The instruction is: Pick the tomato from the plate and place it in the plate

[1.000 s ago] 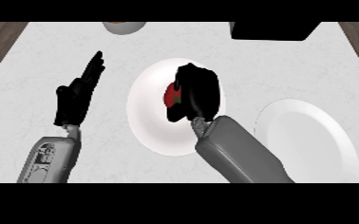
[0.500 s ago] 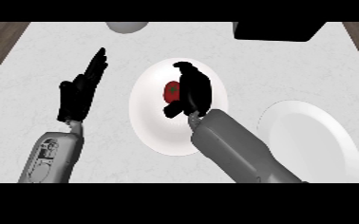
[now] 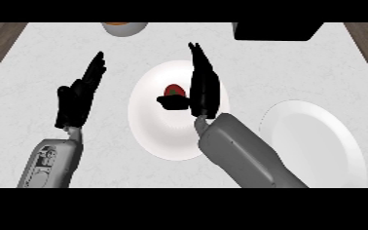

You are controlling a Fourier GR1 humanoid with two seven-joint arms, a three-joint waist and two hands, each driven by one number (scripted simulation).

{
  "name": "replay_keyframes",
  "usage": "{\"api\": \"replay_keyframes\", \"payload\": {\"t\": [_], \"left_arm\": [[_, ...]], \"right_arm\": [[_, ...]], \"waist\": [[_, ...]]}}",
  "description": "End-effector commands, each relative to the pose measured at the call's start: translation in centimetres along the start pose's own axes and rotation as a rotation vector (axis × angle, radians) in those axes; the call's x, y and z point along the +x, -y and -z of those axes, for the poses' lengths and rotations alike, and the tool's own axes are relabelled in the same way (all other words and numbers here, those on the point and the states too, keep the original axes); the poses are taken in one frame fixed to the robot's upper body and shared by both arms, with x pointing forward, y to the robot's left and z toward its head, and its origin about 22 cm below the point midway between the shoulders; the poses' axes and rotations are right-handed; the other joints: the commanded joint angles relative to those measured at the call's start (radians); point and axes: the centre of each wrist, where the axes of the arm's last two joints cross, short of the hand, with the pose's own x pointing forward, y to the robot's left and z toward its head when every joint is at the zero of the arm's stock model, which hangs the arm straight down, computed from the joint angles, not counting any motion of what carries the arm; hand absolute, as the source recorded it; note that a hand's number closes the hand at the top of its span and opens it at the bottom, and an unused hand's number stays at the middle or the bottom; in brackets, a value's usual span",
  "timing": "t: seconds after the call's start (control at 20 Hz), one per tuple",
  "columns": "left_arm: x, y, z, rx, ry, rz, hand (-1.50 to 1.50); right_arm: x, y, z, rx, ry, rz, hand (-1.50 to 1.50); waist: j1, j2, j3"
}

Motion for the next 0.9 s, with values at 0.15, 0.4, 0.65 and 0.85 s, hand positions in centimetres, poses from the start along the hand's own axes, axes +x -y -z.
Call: {"api": "replay_keyframes", "payload": {"t": [0.15,0.4,0.65,0.85], "left_arm": [[0.0,-1.8,-1.1,0.04,-0.019,0.005,0.0],[-0.2,-1.7,-0.5,0.044,-0.027,-0.004,0.0],[0.0,-2.9,-0.9,0.044,-0.014,0.002,0.0],[-0.2,-1.1,-0.3,0.031,-0.016,-0.02,0.0]], "right_arm": [[-2.4,5.2,-1.4,-0.19,-0.053,0.168,-1.5],[-5.2,12.6,-2.7,-0.233,-0.062,0.189,-1.5],[-7.1,17.1,-7.5,-0.195,-0.058,0.192,-1.5],[-11.3,19.4,-7.3,-0.203,-0.065,0.162,-1.5]], "waist": [[-0.043,-0.014,-0.001],[-0.041,-0.008,0.0],[-0.036,-0.007,-0.001],[-0.025,-0.002,0.0]]}}
